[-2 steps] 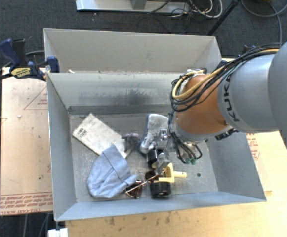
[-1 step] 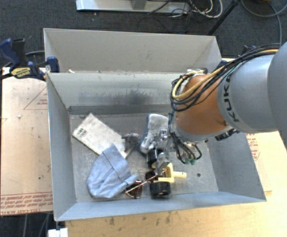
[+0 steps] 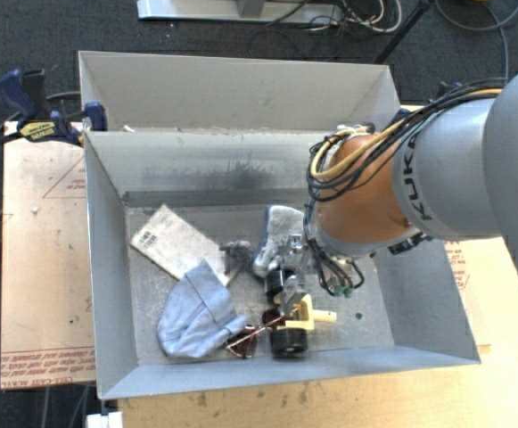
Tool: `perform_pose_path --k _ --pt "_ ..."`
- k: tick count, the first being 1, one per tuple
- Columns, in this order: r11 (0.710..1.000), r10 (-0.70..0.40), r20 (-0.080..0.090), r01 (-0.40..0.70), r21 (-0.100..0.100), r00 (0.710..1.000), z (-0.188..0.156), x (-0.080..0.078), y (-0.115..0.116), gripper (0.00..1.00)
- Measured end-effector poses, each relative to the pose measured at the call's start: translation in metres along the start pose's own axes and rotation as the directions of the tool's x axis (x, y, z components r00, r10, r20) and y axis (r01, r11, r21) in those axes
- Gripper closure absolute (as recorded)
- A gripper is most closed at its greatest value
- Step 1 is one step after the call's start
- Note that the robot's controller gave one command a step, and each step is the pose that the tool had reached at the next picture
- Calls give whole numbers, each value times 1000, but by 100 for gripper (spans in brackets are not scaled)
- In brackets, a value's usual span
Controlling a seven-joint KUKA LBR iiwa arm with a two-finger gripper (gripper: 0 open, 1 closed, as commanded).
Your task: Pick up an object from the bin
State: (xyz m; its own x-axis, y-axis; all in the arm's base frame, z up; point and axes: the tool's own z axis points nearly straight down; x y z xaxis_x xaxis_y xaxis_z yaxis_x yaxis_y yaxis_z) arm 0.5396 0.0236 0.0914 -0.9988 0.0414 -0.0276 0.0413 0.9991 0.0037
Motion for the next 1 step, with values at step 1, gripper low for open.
perform_pose_path --k 1 --pt "1000 0 0 0 0 1000 0 0 0 100"
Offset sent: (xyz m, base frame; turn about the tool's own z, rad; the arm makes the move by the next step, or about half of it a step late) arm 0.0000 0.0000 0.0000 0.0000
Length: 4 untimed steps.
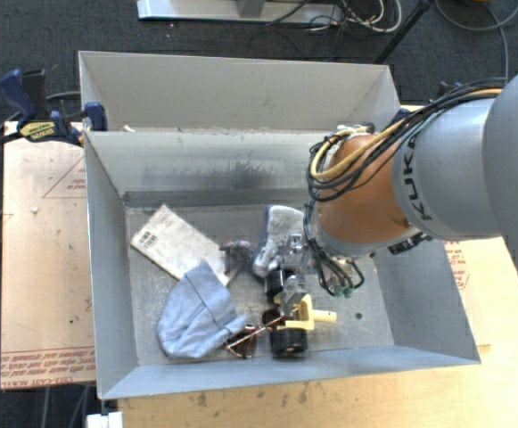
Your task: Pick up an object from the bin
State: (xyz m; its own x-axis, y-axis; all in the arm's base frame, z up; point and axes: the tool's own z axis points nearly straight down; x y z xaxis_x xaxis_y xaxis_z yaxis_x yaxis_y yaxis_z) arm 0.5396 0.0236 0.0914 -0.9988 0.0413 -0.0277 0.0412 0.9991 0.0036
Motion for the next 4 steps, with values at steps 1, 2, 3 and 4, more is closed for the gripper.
perform_pose_path --k 1,2,3,4 --pt "1000 0 0 0 0 1000 0 0 0 100" --pt "1000 0 0 0 0 1000 0 0 0 100" --pt "1000 0 0 0 0 1000 0 0 0 100" --pt "1000 0 0 0 0 1000 0 0 0 100"
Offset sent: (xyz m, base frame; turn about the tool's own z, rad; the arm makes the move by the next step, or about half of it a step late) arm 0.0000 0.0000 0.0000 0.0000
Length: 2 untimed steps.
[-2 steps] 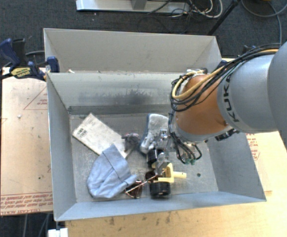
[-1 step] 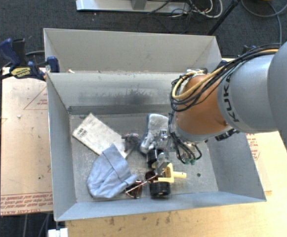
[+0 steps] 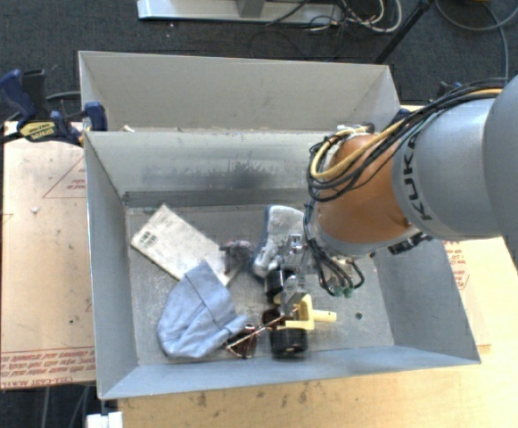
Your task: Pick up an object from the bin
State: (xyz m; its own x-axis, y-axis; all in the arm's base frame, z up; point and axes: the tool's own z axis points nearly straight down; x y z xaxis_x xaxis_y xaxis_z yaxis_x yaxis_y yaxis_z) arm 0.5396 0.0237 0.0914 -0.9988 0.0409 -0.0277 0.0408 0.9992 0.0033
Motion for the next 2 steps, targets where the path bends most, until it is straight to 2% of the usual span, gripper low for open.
perform_pose_path --k 2 --pt "1000 0 0 0 0 1000 0 0 0 100"
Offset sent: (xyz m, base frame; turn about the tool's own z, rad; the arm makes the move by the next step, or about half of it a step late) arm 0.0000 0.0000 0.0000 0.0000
